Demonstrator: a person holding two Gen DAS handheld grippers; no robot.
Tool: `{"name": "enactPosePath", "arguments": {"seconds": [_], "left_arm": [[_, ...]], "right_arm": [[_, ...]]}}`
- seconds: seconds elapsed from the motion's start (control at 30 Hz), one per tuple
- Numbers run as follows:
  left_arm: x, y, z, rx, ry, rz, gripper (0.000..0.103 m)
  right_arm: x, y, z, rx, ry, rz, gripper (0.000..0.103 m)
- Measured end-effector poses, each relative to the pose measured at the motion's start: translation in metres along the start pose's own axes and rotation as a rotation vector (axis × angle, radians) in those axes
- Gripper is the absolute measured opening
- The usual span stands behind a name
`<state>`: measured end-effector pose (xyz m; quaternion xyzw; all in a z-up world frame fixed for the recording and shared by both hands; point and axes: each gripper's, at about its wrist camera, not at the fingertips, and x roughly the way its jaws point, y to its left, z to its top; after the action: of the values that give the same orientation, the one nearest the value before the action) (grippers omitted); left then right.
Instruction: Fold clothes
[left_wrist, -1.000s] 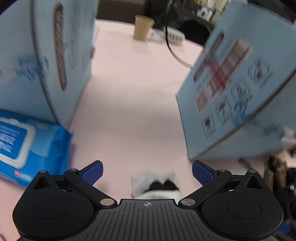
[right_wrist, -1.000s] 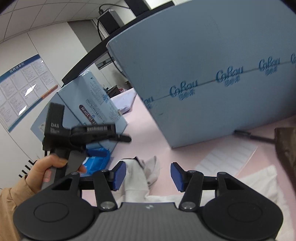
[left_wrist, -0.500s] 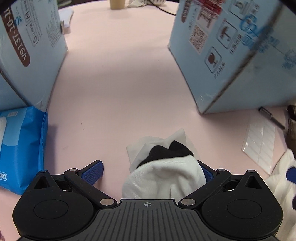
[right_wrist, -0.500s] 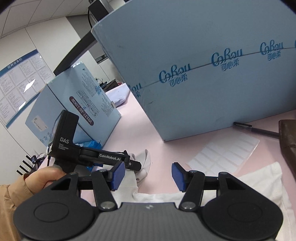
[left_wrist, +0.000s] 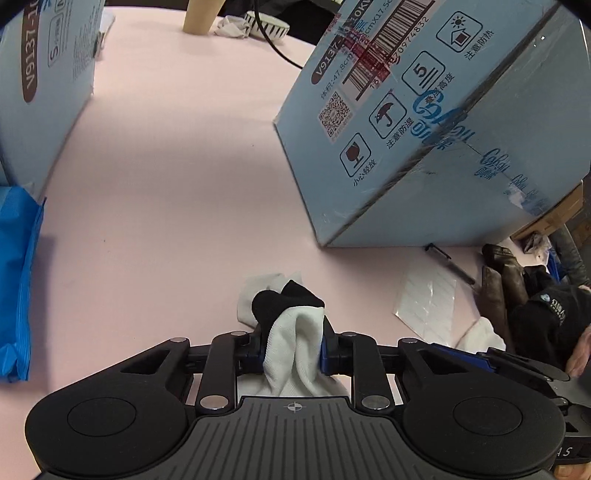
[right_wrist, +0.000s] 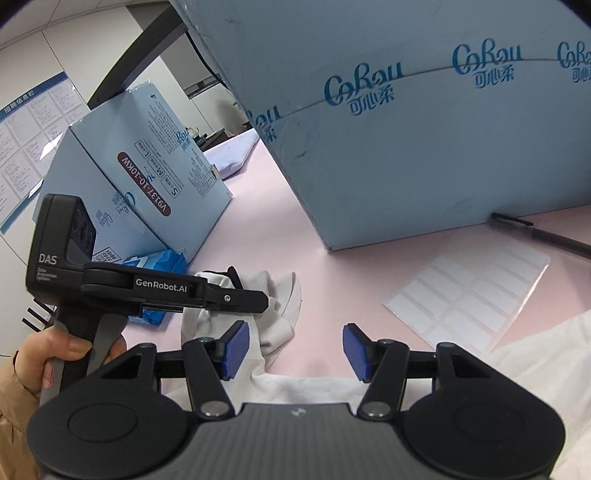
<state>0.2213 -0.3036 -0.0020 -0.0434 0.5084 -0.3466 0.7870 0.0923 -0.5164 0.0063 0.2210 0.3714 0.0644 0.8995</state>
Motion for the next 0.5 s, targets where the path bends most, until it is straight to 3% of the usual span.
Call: {"name": "enactPosePath", "arguments": {"seconds": [0.17, 0.33, 0.5], "left_arm": [[-0.016, -0.001, -0.003, 0.025, -0.101, -0.036, 0.011], [-0.033, -0.001, -0.005, 0.033, -0.257, -0.1, 0.011], [-0.036, 0.004, -0.012, -0.009, -0.322, -0.159, 0.011]], "right_arm": [[0.006, 0.0, 0.0, 0.002, -0.002, 0.005, 0.06], [0.01, -0.004, 0.006, 0.06, -0.019, 0.046, 0.06], [0.015, -0.026, 0.012, 0.271, -0.033, 0.24, 0.059]]}}
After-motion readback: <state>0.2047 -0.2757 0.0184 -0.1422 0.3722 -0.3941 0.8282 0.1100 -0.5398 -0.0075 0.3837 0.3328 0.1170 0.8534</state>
